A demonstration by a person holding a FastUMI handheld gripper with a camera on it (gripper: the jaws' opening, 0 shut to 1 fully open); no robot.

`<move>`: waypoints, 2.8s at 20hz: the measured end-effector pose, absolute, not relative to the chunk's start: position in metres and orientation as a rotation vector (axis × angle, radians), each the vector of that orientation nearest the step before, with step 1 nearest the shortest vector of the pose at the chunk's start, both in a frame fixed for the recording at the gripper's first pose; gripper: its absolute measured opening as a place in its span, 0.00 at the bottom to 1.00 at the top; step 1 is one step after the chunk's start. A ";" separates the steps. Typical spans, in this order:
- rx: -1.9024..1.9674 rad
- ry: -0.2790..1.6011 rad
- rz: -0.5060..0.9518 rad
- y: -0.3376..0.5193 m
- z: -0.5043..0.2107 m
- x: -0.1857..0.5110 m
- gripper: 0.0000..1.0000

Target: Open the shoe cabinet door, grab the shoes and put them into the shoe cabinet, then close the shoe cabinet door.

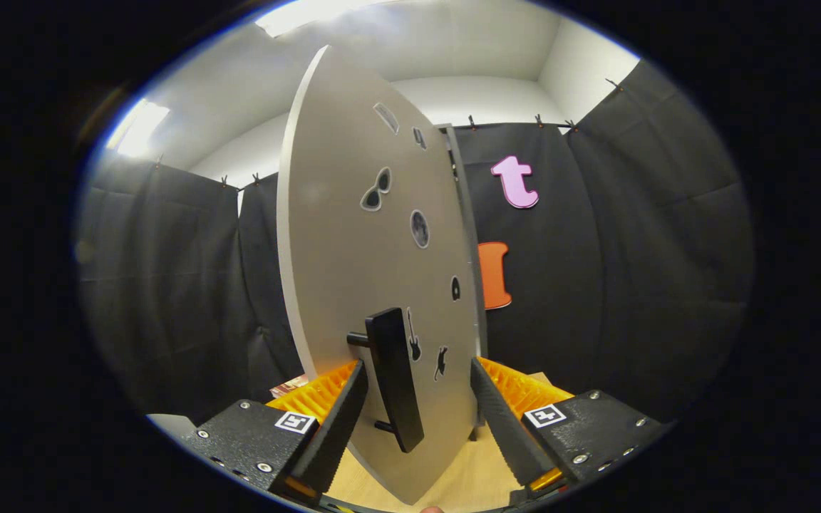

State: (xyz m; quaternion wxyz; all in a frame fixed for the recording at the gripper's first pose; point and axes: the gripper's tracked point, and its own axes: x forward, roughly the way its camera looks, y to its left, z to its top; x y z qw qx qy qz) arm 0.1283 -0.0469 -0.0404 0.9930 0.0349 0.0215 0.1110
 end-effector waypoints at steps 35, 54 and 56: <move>0.054 0.067 0.227 0.196 -0.078 0.282 0.94; 0.021 0.059 0.085 0.198 -0.085 0.310 0.94; 0.016 0.055 0.089 0.200 -0.083 0.308 0.94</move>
